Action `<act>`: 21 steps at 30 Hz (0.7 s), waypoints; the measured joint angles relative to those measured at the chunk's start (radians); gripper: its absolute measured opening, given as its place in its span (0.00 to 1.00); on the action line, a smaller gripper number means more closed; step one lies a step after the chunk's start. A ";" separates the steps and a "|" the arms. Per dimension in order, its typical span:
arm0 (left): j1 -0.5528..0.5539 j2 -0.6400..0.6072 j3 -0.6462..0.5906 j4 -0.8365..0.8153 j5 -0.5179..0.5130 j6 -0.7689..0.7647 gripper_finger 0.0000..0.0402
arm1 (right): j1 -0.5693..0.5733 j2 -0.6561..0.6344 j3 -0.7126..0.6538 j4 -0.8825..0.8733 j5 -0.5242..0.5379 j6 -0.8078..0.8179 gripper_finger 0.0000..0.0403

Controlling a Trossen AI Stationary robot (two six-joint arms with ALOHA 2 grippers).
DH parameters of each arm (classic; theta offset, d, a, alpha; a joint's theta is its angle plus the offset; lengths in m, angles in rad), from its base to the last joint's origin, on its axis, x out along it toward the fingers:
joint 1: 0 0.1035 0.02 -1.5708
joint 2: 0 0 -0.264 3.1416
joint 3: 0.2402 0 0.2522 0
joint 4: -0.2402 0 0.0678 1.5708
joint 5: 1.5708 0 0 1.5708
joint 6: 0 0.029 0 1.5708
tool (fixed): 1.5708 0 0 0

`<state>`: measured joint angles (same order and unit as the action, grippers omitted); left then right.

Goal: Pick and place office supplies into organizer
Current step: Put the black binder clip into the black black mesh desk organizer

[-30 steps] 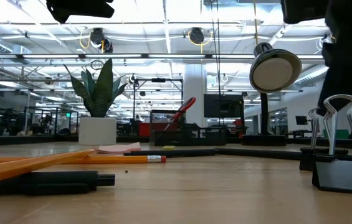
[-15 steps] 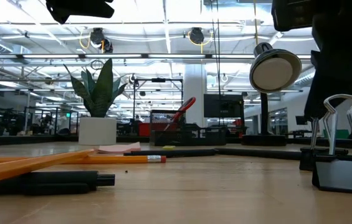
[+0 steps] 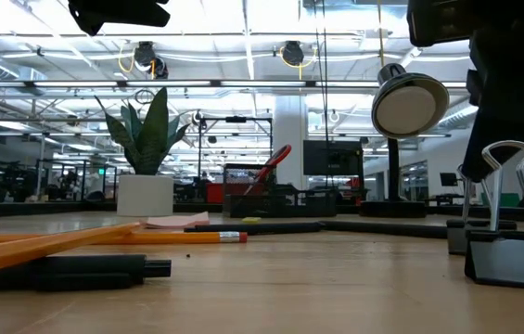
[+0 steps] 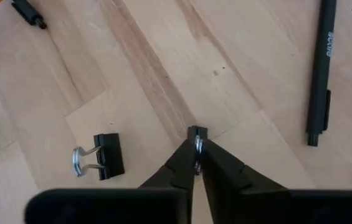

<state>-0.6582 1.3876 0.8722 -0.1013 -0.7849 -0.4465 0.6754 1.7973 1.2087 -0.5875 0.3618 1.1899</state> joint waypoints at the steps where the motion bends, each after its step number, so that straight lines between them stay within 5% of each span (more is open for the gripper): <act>1: 0.000 0.000 0.000 0.000 0.000 0.000 0.44 | 0.000 0.000 0.000 0.005 0.000 -0.006 0.02; 21: 0.000 0.000 0.000 -0.003 0.000 -0.004 0.44 | -0.074 0.000 0.001 0.046 0.138 -0.231 0.01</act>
<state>-0.6582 1.3876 0.8722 -0.1043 -0.7845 -0.4507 0.6011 1.7973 1.2095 -0.5418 0.4999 0.9589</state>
